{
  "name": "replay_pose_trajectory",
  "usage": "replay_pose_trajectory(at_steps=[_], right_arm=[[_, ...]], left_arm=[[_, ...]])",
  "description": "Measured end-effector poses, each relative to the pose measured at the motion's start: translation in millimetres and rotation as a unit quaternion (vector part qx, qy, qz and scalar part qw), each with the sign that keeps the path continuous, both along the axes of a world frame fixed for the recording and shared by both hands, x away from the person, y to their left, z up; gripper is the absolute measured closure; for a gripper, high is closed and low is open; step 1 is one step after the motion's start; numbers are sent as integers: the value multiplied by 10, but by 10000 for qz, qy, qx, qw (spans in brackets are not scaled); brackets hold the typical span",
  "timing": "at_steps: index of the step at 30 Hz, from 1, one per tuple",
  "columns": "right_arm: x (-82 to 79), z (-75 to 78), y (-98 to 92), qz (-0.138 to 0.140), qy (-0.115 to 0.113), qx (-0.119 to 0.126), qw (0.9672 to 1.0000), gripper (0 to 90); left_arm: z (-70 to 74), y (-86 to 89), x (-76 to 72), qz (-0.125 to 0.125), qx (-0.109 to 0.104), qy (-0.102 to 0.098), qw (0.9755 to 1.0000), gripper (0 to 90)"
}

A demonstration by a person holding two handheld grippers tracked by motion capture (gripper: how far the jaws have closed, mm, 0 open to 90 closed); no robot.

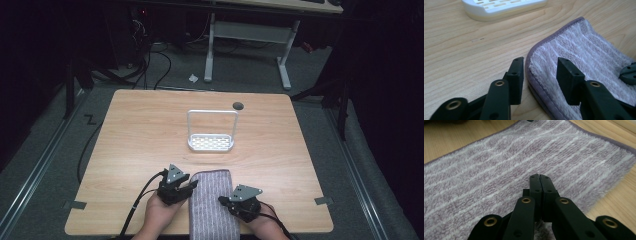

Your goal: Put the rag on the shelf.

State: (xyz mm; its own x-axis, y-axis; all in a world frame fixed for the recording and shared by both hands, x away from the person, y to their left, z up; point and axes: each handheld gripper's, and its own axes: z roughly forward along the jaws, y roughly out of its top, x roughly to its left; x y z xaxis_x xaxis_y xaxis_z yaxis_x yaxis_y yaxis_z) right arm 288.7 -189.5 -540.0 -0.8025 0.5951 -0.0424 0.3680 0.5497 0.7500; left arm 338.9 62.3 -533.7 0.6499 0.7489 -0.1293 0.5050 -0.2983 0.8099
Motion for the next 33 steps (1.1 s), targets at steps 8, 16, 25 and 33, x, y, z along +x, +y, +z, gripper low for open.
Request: replay_pose_trajectory(at_steps=[8, 16, 25, 33], right_arm=[[-10, -3, 2, 31, -23, 6, 10000, 896], [-10, -7, -3, 18, -7, 41, 10000, 894], [-15, -2, -8, 11, -15, 53, 10000, 882], [75, 100, -131, -464, -10, 412, 9981, 758]], left_arm=[[-51, -28, 23, 103, 180, 202, 9996, 527], [-79, -55, 27, 150, 74, 248, 9996, 595], [-89, -108, 9, 138, 89, 201, 9997, 693], [-91, -109, 20, 96, 63, 235, 9997, 762]])
